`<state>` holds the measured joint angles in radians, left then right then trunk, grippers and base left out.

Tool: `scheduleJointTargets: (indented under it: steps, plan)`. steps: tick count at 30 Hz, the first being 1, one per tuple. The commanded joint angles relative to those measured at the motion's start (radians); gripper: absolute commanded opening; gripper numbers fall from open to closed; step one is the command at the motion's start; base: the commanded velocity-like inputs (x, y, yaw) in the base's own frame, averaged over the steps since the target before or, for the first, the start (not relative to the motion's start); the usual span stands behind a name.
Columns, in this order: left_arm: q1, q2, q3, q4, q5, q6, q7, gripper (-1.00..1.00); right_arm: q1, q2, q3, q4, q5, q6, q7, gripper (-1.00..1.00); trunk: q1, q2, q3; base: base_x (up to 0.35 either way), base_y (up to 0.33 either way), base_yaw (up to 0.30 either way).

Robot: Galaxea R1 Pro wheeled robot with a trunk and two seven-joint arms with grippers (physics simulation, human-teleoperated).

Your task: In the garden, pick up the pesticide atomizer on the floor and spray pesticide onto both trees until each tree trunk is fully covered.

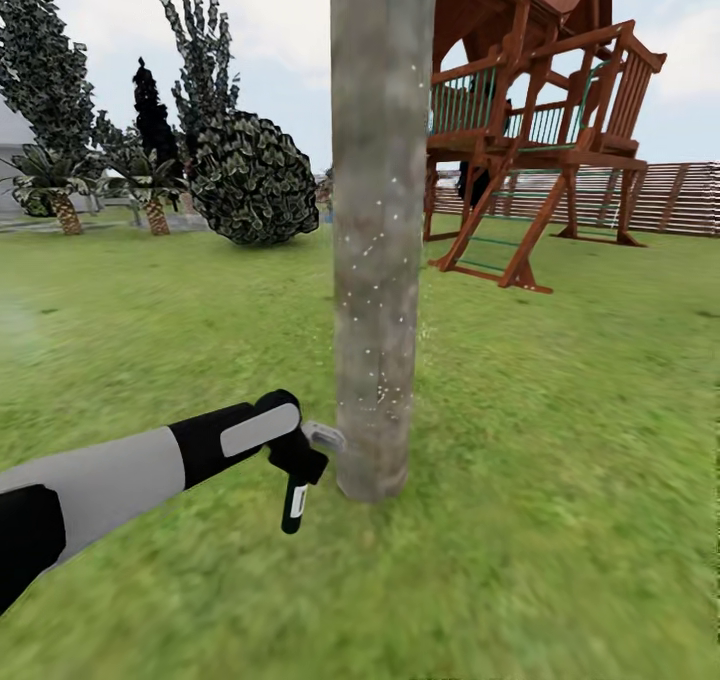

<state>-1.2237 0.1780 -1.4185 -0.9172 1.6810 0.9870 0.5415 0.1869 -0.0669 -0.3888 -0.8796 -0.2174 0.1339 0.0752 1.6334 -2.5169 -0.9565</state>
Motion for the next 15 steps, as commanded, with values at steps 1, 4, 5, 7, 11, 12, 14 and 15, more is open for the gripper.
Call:
scheduleJointTargets:
  steps: [1,4,5,7,11,12,14,15]
  plan:
    - [-0.001,0.007,-0.002,-0.006,0.008,-0.005,0.0,-1.0,0.0,0.0,-0.002,-0.002,-0.007,0.005,0.005,-1.0,0.0,0.0,-0.001,0.005,0.32,-0.234]
    - [0.0,0.011,-0.002,-0.009,0.006,-0.009,-0.008,-1.0,0.0,0.0,-0.002,-0.001,-0.008,0.003,0.006,-1.0,0.0,0.0,-0.001,0.073,0.326,-0.24]
    - [0.0,0.011,-0.002,-0.009,0.005,-0.009,-0.009,-1.0,0.0,0.0,-0.002,-0.001,-0.008,0.003,0.007,-1.0,0.0,0.0,-0.001,0.126,0.328,-0.243]
    - [0.0,0.012,-0.002,-0.009,0.005,-0.009,-0.01,-1.0,0.0,0.001,-0.002,-0.001,-0.008,0.003,0.008,-1.0,0.0,0.0,-0.001,0.143,0.329,-0.243]
    - [0.0,0.012,-0.002,-0.008,0.005,-0.01,-0.011,-1.0,0.0,-0.001,-0.002,-0.001,-0.008,0.003,0.008,-1.0,0.0,0.0,-0.001,0.114,0.329,-0.244]
    - [0.0,0.012,-0.002,-0.008,0.005,-0.01,-0.012,-1.0,0.0,-0.002,-0.002,-0.001,-0.008,0.003,0.008,-1.0,0.0,0.0,-0.001,0.086,0.33,-0.232]
    - [0.0,0.012,-0.002,-0.008,0.005,-0.01,-0.014,-1.0,0.0,-0.003,-0.002,-0.001,-0.008,0.004,0.01,-1.0,0.0,0.0,-0.001,0.06,0.331,-0.132]
    - [0.0,0.013,-0.002,-0.008,0.005,-0.01,-0.015,-1.0,0.0,-0.003,-0.002,-0.001,-0.008,0.004,0.009,-1.0,0.0,0.0,-0.001,0.022,0.333,-0.046]
